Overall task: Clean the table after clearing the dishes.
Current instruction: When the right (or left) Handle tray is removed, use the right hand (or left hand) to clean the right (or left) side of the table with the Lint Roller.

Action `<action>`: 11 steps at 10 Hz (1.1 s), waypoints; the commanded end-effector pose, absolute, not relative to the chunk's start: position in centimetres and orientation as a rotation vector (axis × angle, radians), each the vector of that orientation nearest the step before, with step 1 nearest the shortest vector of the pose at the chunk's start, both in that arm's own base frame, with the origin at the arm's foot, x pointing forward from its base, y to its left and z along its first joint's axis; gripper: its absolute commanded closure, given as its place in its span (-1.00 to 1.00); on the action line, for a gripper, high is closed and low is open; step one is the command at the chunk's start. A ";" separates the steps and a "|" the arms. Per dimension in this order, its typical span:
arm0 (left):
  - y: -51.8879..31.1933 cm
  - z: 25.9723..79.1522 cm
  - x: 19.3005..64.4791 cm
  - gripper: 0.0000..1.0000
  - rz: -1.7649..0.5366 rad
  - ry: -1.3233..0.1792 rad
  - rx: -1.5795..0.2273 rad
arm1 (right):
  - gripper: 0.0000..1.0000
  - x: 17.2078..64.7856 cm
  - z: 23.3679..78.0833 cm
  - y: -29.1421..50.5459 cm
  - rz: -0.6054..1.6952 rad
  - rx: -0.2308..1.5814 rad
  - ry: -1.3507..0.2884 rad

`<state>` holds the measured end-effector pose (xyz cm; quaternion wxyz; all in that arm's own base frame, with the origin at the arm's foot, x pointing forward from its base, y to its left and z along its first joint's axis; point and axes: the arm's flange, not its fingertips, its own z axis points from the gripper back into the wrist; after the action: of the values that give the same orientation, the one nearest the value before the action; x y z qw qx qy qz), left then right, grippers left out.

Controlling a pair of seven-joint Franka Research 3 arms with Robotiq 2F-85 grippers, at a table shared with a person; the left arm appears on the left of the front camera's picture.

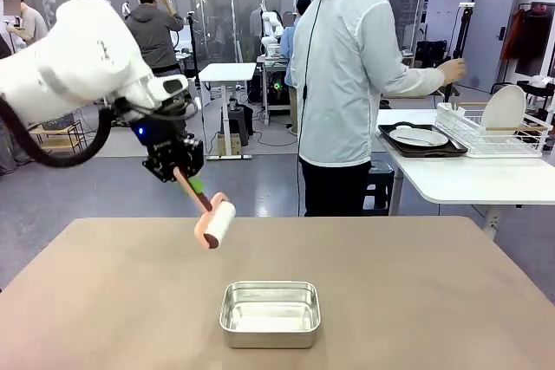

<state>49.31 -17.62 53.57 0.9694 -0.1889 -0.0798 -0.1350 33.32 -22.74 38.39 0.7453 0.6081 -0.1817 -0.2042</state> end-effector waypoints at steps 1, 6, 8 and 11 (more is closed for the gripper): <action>-21.1 54.3 46.0 1.00 -0.757 -0.248 -0.170 | -1.00 33.2 38.6 -22.6 -0.444 1.337 -0.399; -18.1 52.9 48.8 0.56 -0.332 -0.162 -0.344 | -1.00 33.2 38.6 -22.6 -0.444 1.337 -0.399; -14.2 51.7 50.9 0.56 -0.237 -0.138 -0.495 | -1.00 33.2 38.6 -22.6 -0.444 1.337 -0.399; -11.1 47.3 52.1 0.56 -0.147 -0.094 -0.633 | -1.00 33.2 38.6 -22.6 -0.444 1.337 -0.399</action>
<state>52.29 -11.28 48.25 0.9565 -0.2769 -0.0533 -0.0753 33.33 -22.73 38.39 0.7453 0.6083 -0.1815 -0.2040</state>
